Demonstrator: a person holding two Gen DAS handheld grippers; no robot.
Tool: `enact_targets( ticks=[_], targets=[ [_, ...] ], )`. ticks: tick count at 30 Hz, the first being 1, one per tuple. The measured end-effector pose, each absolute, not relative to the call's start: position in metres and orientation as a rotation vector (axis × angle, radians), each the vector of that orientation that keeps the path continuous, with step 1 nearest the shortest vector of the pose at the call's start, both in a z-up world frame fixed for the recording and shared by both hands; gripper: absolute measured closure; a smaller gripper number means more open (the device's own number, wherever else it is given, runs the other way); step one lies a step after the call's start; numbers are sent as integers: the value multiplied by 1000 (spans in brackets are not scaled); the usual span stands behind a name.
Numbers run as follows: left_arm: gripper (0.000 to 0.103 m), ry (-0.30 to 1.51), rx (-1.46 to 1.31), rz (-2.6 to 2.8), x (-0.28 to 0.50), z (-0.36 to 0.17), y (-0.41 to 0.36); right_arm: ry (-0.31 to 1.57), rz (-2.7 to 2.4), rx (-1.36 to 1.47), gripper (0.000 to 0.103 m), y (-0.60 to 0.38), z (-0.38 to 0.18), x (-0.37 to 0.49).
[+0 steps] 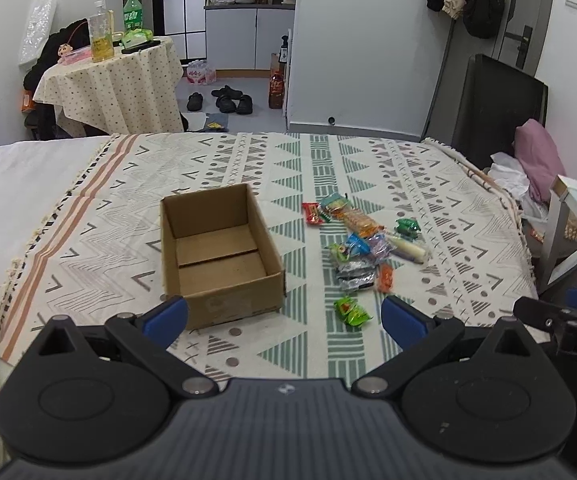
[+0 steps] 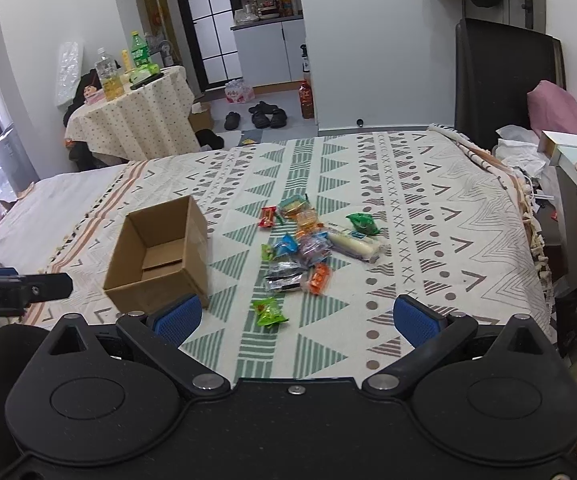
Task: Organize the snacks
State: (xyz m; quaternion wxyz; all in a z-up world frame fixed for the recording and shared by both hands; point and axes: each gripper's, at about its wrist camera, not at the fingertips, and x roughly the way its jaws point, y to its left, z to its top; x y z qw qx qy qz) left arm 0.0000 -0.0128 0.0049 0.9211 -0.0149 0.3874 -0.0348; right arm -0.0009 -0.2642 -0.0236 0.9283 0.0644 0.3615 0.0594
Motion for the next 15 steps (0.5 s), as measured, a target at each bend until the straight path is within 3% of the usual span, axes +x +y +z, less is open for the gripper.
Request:
enact_targets(
  ticks=[15],
  targets=[
    [1, 837, -53, -59, 38, -18, -42, 780, 74, 167, 0, -298, -48, 31]
  ],
)
